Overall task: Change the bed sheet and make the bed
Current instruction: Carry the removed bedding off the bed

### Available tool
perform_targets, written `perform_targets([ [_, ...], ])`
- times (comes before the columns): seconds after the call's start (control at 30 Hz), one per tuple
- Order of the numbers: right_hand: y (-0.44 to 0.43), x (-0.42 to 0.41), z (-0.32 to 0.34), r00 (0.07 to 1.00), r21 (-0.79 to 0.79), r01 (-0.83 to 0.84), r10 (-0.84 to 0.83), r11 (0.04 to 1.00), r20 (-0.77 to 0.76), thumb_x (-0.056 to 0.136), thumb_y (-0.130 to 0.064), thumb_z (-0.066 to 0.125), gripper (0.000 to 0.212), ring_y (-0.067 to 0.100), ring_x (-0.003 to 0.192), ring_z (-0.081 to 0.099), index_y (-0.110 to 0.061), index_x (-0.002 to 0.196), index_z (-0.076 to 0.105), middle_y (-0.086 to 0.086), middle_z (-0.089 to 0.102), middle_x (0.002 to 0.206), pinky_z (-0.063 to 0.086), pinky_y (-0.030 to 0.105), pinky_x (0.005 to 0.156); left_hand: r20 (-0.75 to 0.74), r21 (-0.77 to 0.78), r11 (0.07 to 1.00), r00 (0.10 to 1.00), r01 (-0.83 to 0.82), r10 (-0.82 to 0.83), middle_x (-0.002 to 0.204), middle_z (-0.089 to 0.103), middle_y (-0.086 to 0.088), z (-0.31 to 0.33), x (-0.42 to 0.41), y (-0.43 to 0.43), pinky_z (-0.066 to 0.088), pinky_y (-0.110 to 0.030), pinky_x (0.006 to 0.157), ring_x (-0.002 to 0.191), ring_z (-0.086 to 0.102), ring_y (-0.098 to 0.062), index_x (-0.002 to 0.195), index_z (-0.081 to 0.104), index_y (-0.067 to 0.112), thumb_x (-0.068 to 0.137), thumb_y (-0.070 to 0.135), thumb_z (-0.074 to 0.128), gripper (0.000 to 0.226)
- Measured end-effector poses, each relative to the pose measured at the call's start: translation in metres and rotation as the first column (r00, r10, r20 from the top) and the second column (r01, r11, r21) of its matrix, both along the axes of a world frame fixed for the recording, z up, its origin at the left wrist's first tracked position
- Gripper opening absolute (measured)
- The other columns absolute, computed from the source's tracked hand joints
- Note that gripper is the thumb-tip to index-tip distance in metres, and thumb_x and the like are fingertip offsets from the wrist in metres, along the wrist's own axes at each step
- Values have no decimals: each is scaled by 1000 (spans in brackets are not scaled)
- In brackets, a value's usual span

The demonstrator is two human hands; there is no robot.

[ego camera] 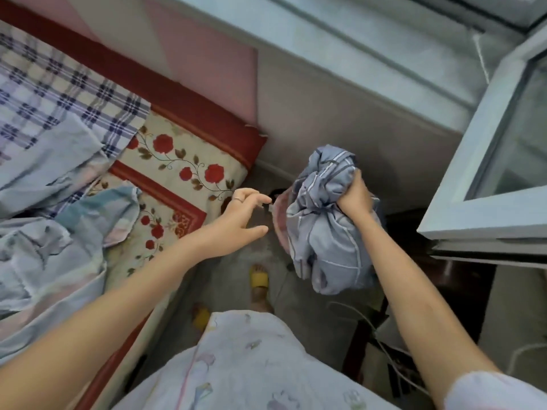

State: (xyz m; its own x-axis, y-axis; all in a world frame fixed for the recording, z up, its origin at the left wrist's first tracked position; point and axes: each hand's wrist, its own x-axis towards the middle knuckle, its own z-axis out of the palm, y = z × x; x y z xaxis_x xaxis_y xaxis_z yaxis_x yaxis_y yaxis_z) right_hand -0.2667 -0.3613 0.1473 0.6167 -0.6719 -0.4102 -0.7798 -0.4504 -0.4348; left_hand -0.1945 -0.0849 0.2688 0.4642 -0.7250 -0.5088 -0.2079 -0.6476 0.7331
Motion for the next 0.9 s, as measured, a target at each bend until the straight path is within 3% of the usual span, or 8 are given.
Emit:
perform_targets([
  [0.17,23,13,-58,969,274,209,-237,939,71,81,-31,73,88,29,136,36,-18,148,18,8,30,151,36,41,108,5,61,996,998,-67,67,141,19,7,-21,12,16,17,-19,104,127,21,-5,134,38,28,94,22,56,44],
  [0.23,42,17,-79,987,118,104,-87,988,-138,85,-26,71,95,32,144,15,-20,152,3,10,3,159,22,49,114,3,109,989,995,-98,98,143,19,7,-27,16,23,19,-20,103,132,22,-9,132,39,28,94,22,55,42],
  [0.3,59,19,-90,942,-104,-145,105,984,-318,92,-17,61,81,34,146,3,-22,152,6,11,-10,159,13,52,116,10,135,983,993,-121,121,143,19,7,-31,18,32,20,-21,103,134,21,-12,130,39,29,94,21,55,39],
  [0.4,70,15,-105,811,-169,-421,287,891,-510,98,-17,46,66,31,147,-1,-25,152,9,5,-10,160,10,53,115,39,148,981,992,-127,123,140,18,8,-33,22,45,18,-24,109,135,20,-13,126,39,31,94,20,55,38],
  [0.57,50,7,-101,587,111,-320,289,941,-756,98,-23,44,65,31,143,18,-6,152,11,7,7,159,27,46,111,83,190,965,982,-180,167,142,22,5,-35,26,75,24,-34,113,132,26,-15,127,41,33,94,26,55,36],
  [0.67,66,28,-86,743,-65,-265,161,962,-649,97,-37,44,70,33,145,9,-3,150,15,13,8,159,16,42,116,91,162,957,969,-241,229,137,29,1,-42,20,91,21,-29,111,130,29,-14,124,45,28,94,22,55,32],
  [0.8,154,51,-53,921,-182,17,-86,983,-380,89,-41,59,97,32,147,-2,-1,150,-4,18,-6,159,4,44,118,47,117,944,951,-308,305,125,31,8,-45,1,134,23,-26,108,123,30,-8,121,48,27,95,20,54,28],
  [0.9,253,67,-37,970,-100,-60,34,993,-243,89,-29,60,84,30,147,2,-9,150,6,15,1,159,6,42,118,12,131,919,927,-373,375,124,35,6,-49,-15,184,27,-26,107,120,34,-8,124,50,22,95,20,54,29],
])
